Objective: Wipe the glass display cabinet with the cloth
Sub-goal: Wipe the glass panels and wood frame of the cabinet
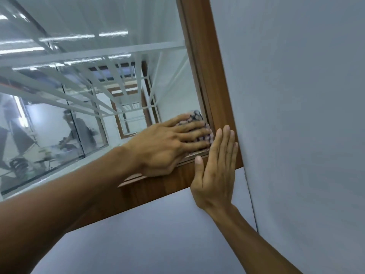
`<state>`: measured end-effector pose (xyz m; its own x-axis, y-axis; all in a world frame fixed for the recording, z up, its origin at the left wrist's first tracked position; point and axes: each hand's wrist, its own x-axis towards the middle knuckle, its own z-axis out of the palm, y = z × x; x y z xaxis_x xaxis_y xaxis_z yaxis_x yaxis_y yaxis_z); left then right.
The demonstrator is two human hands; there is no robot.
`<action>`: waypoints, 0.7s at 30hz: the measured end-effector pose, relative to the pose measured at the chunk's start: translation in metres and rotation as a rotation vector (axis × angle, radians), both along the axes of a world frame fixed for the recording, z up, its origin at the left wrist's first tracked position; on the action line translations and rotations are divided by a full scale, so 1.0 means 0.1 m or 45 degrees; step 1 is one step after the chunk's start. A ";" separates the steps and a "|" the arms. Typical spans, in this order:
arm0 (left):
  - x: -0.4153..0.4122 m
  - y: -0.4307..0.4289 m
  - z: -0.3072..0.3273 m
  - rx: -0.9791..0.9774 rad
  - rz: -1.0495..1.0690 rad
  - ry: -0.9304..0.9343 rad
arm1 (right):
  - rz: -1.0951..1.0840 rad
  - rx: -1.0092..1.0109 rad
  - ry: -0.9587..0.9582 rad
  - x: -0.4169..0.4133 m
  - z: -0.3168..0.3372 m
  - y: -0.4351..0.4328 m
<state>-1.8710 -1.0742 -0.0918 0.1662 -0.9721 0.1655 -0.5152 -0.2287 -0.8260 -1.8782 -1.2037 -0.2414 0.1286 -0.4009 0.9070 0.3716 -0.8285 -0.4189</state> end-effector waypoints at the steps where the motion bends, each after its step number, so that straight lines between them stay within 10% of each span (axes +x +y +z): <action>1: 0.01 -0.02 0.03 -0.061 0.001 -0.018 | -0.001 -0.003 0.002 0.00 -0.02 -0.01; 10: -0.08 0.17 -0.19 -0.101 0.060 0.066 | -0.058 -0.016 0.012 0.02 -0.09 0.02; 16: -0.04 0.47 0.07 -0.665 0.167 -0.227 | -0.133 -0.012 0.083 0.00 0.05 0.26; 21: -0.13 0.79 -0.21 -0.176 0.122 -0.023 | -0.118 -0.032 0.142 -0.03 0.06 0.50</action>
<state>-1.8838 -0.9953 -0.1124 0.2528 -0.9198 0.3000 -0.4709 -0.3878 -0.7924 -1.8809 -1.1539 -0.2356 0.1926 -0.3929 0.8992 0.2455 -0.8679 -0.4318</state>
